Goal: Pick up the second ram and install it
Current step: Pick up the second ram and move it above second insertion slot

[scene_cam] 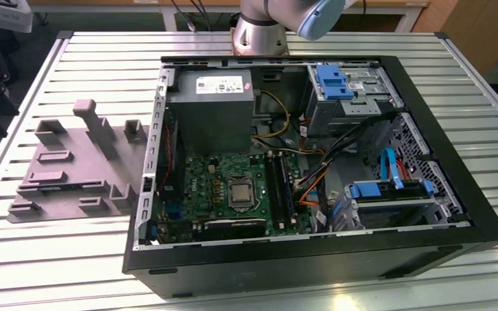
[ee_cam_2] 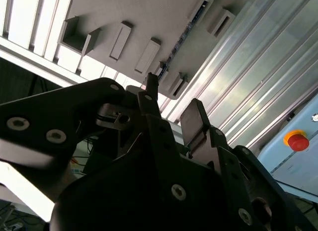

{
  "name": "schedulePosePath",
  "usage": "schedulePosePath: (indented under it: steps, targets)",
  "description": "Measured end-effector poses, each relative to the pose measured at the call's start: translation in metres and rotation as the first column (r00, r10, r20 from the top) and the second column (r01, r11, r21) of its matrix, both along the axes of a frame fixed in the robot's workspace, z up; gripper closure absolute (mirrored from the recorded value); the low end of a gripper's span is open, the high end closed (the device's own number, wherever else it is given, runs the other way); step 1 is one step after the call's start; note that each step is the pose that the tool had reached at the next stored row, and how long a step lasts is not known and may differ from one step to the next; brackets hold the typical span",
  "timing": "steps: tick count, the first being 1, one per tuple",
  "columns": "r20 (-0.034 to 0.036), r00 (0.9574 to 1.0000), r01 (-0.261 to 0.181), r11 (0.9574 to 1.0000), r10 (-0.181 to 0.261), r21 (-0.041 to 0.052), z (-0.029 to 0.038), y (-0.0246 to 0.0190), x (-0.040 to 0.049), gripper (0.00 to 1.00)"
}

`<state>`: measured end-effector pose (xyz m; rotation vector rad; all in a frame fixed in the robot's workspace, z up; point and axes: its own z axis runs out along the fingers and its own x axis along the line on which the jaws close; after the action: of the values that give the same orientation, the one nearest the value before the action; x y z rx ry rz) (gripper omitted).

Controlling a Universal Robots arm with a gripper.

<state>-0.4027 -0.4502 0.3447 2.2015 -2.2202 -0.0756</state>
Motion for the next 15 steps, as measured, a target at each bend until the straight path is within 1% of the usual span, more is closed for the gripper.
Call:
schedulePosePath:
  steps: [9, 11, 15]
  targets:
    - [0.0000, 1.0000, 0.000, 1.0000, 0.000, -0.0001, -0.0163, -0.0001, 0.0000, 0.54]
    - [0.0001, 1.0000, 0.000, 1.0000, 0.000, -0.0001, -0.0184, -0.0001, 0.0000, 0.54]
    - [0.0000, 1.0000, 0.000, 1.0000, 0.000, -0.0002, -0.0187, -0.0001, 0.0000, 0.54]
